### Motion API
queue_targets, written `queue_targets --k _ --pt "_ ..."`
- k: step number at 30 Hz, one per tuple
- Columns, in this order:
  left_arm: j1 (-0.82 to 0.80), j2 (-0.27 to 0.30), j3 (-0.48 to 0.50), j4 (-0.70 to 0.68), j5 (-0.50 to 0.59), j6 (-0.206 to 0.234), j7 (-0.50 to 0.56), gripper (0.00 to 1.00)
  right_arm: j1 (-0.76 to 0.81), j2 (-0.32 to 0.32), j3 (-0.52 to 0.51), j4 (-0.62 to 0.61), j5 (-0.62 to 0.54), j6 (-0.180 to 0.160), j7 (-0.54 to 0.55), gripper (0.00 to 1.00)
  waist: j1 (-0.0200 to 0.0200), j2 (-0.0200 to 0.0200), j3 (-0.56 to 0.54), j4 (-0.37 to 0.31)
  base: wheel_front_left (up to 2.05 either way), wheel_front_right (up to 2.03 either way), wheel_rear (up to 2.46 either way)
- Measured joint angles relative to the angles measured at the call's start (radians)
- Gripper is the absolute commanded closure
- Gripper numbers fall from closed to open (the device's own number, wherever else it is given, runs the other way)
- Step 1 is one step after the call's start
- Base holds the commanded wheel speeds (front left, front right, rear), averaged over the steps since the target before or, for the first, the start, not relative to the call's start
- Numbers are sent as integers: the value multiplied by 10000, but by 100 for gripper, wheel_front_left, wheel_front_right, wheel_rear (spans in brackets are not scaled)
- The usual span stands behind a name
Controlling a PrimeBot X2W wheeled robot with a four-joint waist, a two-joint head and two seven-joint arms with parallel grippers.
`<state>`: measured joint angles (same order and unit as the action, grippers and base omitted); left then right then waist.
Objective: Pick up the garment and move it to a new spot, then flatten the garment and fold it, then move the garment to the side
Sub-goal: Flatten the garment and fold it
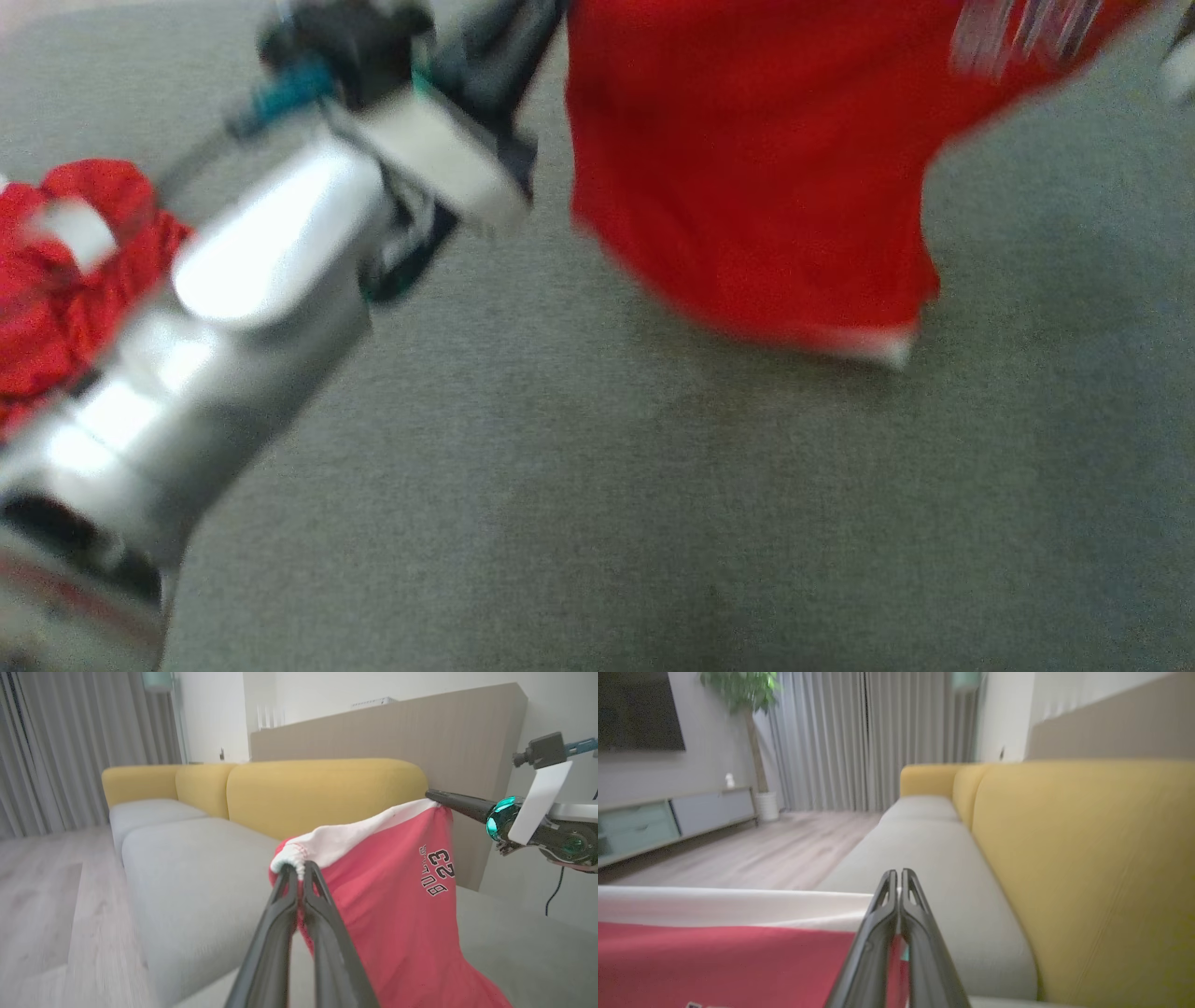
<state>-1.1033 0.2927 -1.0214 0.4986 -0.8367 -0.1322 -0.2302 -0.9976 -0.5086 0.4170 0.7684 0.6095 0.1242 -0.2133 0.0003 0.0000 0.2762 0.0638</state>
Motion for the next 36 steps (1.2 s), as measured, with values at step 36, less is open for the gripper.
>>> queue_targets --k 36 --pt "7215 -278 -2094 -1662 249 0 -186 100 10404 732 -5797 -6042 -1256 2 1147 100 -7 1 -1421 -1255 0 0 0"
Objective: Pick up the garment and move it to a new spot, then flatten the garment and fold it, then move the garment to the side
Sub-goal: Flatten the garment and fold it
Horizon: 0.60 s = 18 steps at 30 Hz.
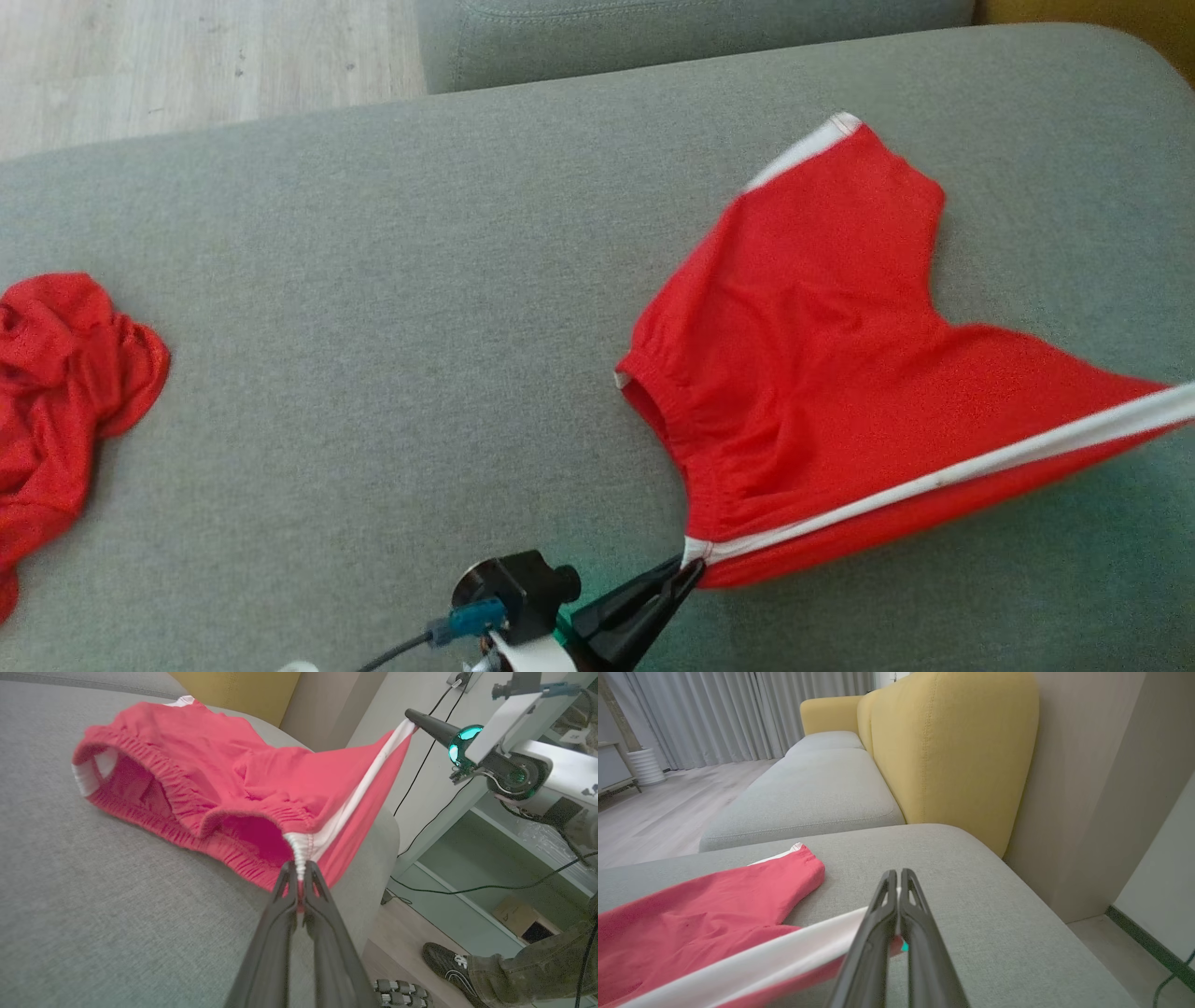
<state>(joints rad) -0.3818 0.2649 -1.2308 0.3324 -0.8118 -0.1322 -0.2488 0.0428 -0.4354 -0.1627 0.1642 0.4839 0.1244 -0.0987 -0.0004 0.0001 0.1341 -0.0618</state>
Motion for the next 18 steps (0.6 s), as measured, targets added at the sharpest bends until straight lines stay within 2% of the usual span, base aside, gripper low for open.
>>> queue_targets --k 3,8,13,18 --pt "-13 13 -6 -157 -263 0 -2 100 536 424 -748 -1041 -295 0 581 100 2 0 -25 43 0 0 0" --pt "-32 -121 265 -178 -731 0 -4 100 360 924 -1243 -2046 -869 0 1459 100 3 0 -16 222 0 0 0" --pt "-430 -568 727 -215 -1432 0 -6 100 -943 1081 -1206 -1860 -1333 0 2011 100 4 0 253 542 0 0 0" --pt "-1383 -1152 959 -15 -2230 2 -2 100 -2791 934 -828 -894 -1709 0 2314 100 5 0 653 1059 0 0 0"
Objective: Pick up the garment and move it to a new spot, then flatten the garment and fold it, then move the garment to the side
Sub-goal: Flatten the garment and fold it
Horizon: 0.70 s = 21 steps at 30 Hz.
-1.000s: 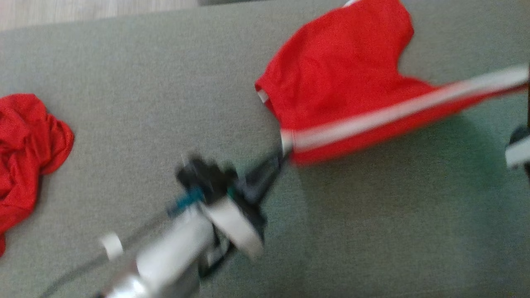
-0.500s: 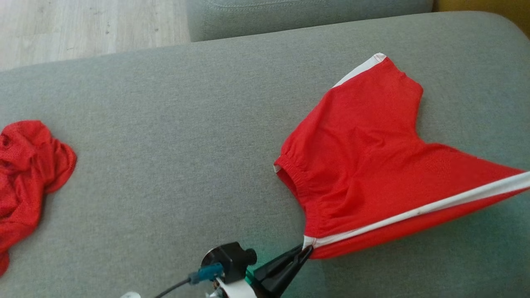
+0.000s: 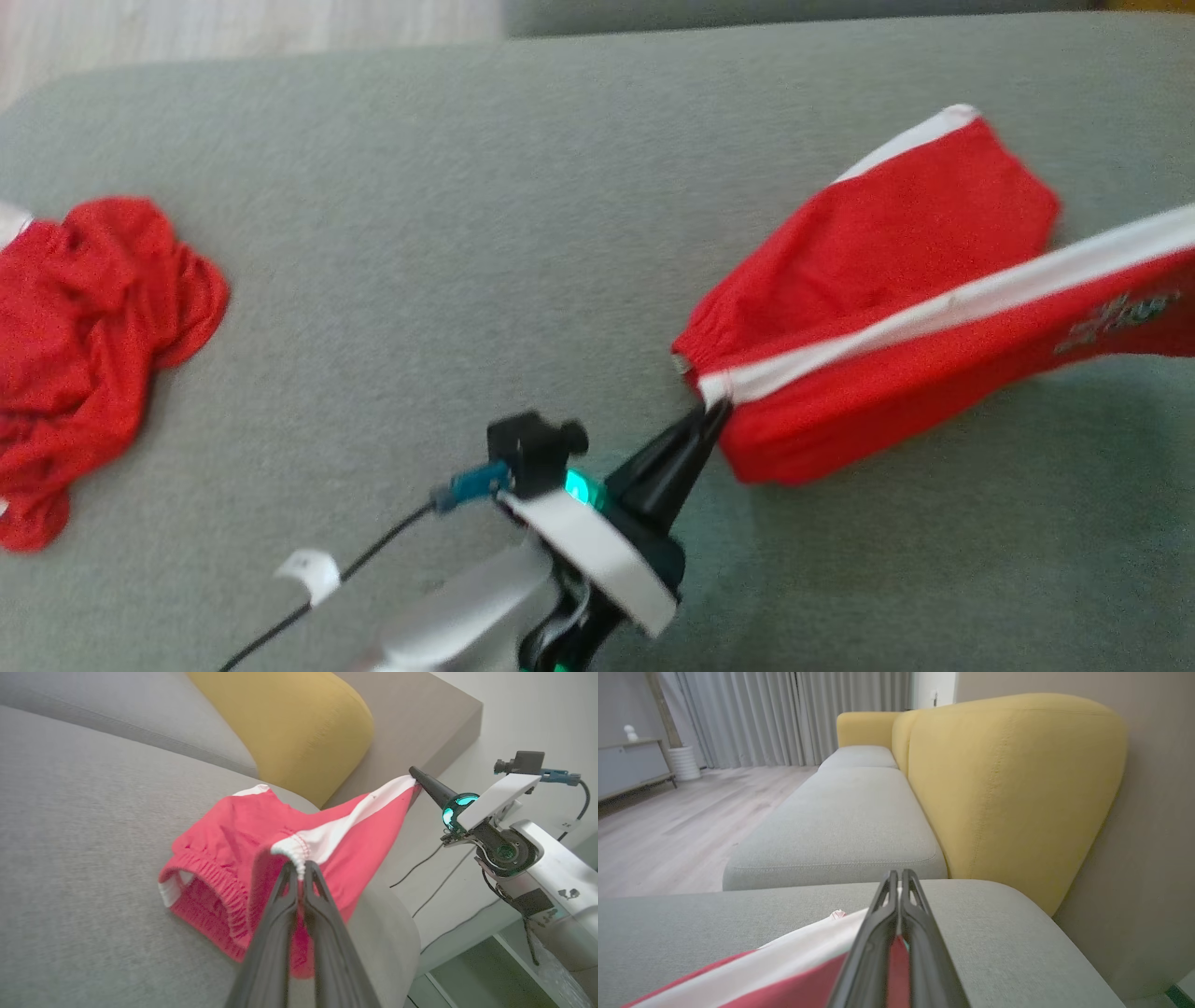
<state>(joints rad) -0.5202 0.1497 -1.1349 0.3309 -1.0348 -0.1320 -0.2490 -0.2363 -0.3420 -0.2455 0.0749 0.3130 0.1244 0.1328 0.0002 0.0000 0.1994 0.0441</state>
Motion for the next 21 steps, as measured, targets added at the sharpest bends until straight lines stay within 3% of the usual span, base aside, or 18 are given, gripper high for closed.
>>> queue_targets --k 8,20,21 --pt "-1121 -566 13 614 -1214 0 0 100 -2573 -972 1091 2698 -343 0 86 100 1 0 806 890 0 0 0" --pt "-2577 -941 -548 1553 -2343 0 -2 100 -5301 -1045 2451 6295 -546 0 -372 100 1 0 1969 1834 0 0 0" --pt "-2626 -947 -585 1620 -2366 0 -4 100 -5420 -1018 2537 6508 -523 0 -514 29 1 0 2002 1862 0 0 0"
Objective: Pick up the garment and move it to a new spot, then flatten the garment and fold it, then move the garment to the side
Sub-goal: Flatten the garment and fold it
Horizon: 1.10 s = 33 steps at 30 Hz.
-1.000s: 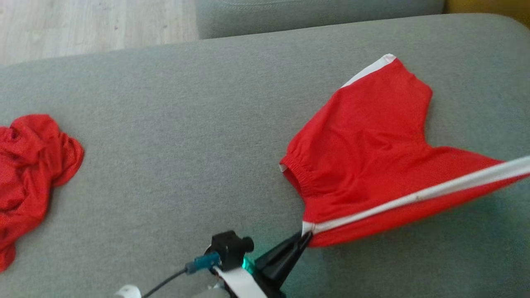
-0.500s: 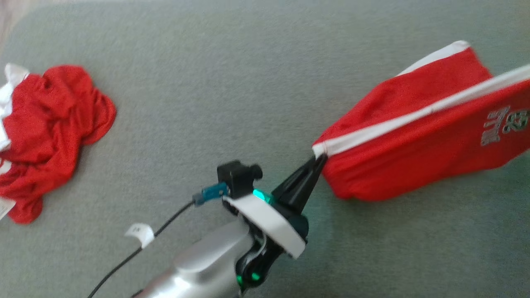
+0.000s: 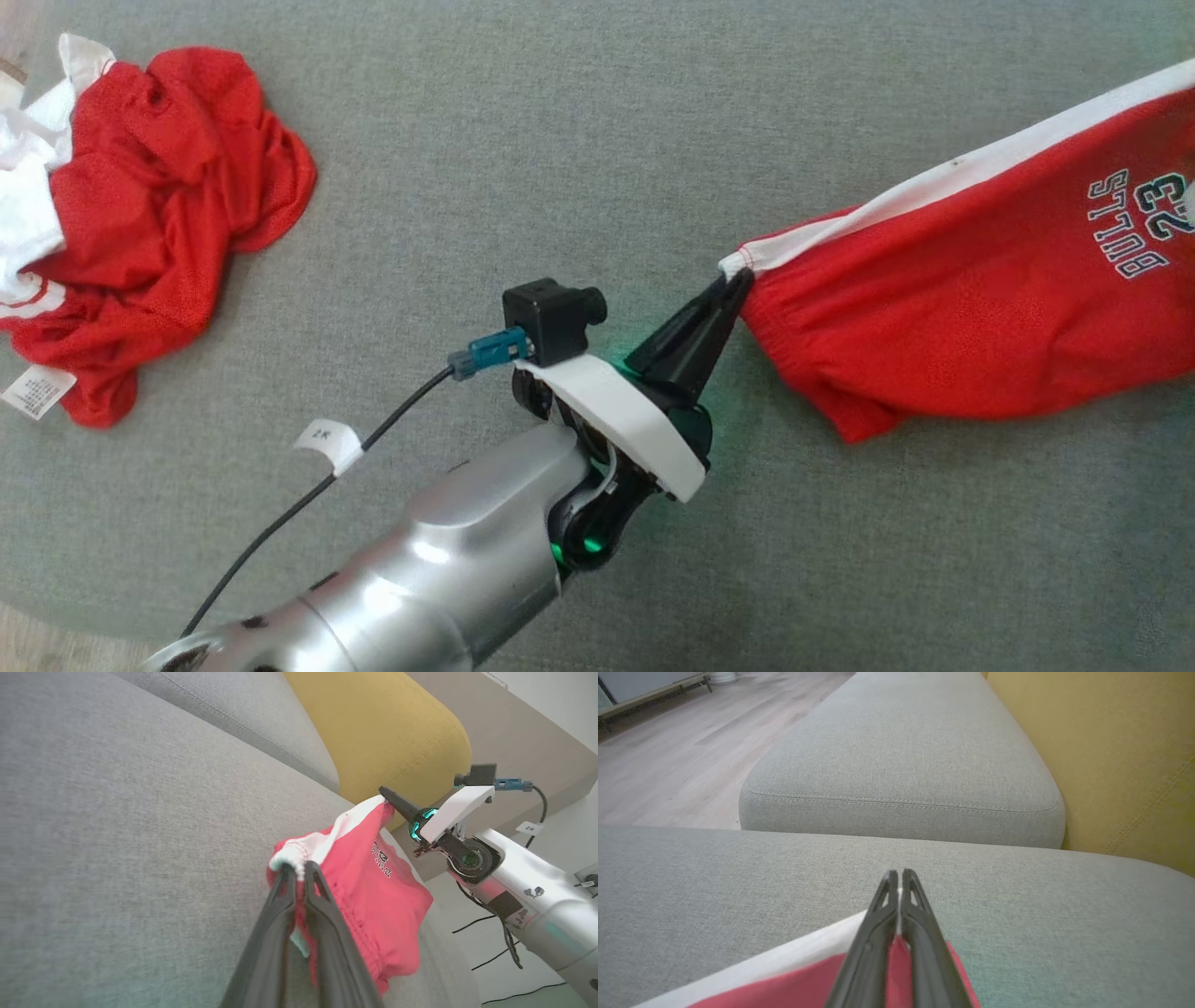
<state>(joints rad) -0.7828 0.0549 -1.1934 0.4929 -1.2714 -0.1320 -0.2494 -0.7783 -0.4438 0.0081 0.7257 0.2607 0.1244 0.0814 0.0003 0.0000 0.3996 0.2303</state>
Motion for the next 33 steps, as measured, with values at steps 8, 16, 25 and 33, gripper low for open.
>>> queue_targets --k 8,16,25,33 --pt "182 -46 1306 570 1850 0 -13 0 221 23 1060 454 1290 -2 -813 0 -3 0 -347 -159 0 0 0" --pt "3008 -44 4437 -1423 6579 928 -31 0 1311 -644 1354 777 2537 -2 -46 0 -4 0 -723 -238 0 0 0" --pt "4943 -44 6065 -3707 9108 1536 -44 0 1353 -1317 986 1469 3522 -2 811 0 -4 0 -708 533 0 0 0" --pt "6121 -44 6721 -4581 9733 1609 -73 0 1365 -1396 986 1937 4017 -2 1308 100 -3 0 -777 1066 0 0 0"
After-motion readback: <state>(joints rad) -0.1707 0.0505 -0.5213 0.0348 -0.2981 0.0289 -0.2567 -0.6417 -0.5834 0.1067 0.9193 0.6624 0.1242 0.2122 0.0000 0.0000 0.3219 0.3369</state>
